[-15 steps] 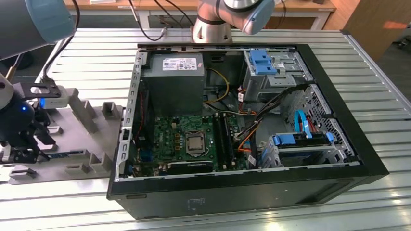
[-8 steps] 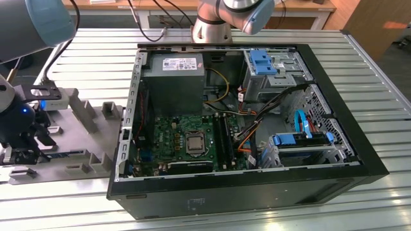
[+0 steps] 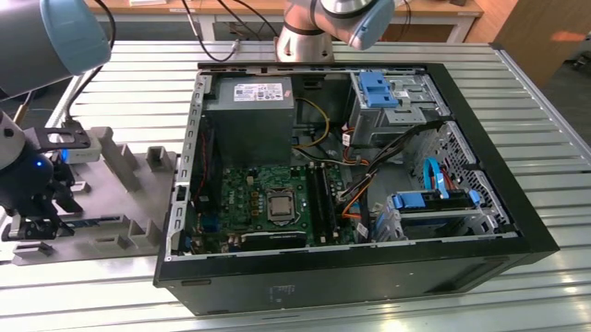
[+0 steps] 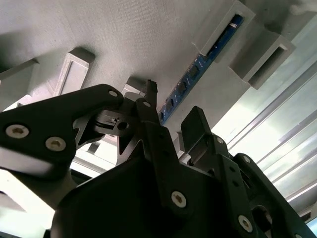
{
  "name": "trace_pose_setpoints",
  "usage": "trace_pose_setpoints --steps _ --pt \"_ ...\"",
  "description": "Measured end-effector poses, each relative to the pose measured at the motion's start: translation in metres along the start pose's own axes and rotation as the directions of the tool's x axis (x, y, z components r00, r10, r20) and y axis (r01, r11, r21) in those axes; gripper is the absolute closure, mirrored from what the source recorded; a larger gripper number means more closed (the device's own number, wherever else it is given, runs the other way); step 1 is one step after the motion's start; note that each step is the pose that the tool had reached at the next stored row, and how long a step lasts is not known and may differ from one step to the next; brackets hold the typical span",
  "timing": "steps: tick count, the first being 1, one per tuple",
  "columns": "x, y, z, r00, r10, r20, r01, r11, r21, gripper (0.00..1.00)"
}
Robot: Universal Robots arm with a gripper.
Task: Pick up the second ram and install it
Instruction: 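Pick up the second ram and move it above second insertion slot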
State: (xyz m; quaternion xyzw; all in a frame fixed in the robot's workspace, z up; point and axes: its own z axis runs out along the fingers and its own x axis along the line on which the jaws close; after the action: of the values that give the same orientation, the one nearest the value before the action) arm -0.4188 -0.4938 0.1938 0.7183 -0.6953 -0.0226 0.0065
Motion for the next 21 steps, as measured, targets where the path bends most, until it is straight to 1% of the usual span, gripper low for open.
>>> trace_pose_setpoints --steps 12,13,14,15,16,19,21 --pt "0.0 0.0 0.0001 1.0 0.0 0.0 0.0 1.0 0.0001 0.53" --pt "0.0 0.0 0.0001 1.0 0.0 0.0 0.0 1.0 0.0001 0.54" --pt "0.0 0.0 0.0001 1.0 0.0 -0.0001 0.0 1.0 0.0001 0.6" --pt "0.0 0.0 0.0001 1.0 0.0 -0.0001 0.0 1.0 0.0001 0.6" --pt "0.0 0.0 0.0001 1.0 0.0 -0.0001 0.0 1.0 0.0001 0.67" --pt "0.0 0.0 -0.0005 1.0 0.0 -0.0001 0.0 1.0 0.0 0.67" --pt "-0.0001 0.0001 -0.0033 1.0 0.0 0.0 0.0 1.0 0.0001 0.67"
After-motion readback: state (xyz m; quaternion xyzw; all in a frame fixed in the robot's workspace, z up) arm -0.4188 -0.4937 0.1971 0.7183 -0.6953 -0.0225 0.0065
